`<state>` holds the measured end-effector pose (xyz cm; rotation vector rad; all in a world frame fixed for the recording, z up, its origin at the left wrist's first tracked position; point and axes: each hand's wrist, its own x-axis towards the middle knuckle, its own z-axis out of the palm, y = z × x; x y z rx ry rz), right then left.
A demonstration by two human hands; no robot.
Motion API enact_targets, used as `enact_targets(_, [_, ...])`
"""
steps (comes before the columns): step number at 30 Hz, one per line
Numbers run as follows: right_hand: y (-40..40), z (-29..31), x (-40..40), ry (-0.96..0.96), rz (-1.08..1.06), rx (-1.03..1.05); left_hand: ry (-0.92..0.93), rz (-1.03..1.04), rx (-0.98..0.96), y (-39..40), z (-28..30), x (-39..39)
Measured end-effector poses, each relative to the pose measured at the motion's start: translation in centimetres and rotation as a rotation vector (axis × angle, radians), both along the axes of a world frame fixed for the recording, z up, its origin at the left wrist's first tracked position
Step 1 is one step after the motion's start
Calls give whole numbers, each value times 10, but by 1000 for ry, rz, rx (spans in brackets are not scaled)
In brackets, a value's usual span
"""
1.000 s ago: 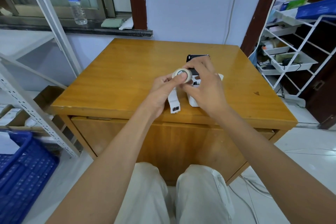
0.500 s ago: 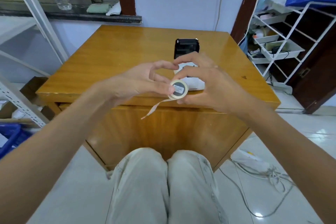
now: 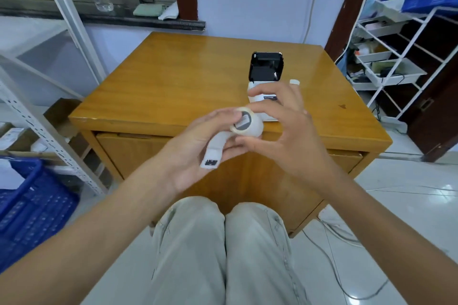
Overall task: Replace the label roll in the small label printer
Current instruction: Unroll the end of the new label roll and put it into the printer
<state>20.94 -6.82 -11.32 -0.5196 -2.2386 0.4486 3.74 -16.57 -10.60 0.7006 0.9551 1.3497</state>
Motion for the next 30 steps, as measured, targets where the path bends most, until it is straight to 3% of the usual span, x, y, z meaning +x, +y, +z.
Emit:
enact_targets(4, [4, 27, 9, -227, 139, -101, 378, -153, -95, 3, 26, -17])
enact_targets(7, [3, 37, 12, -245, 160, -162, 497, -218, -58, 9, 31, -19])
enact_targets(12, [-15, 3, 12, 22, -179, 93, 228, -115, -93, 4, 20, 13])
enact_targets(14, [-23, -11, 13, 46, -231, 121, 156, -108, -90, -2, 9, 25])
enact_targets(17, [-17, -2, 27, -74, -77, -78, 80, -112, -106, -3, 5, 32])
enact_targets(22, [-2, 52, 41, -630, 321, -471, 71, -378, -153, 5, 18, 20])
enact_targets(26, [-1, 60, 42, -659, 361, -493, -47, -491, -156, 1, 13, 18])
enact_targets(30, [-8, 43, 42, -537, 213, -453, -168, -279, -192, -7, -1, 26])
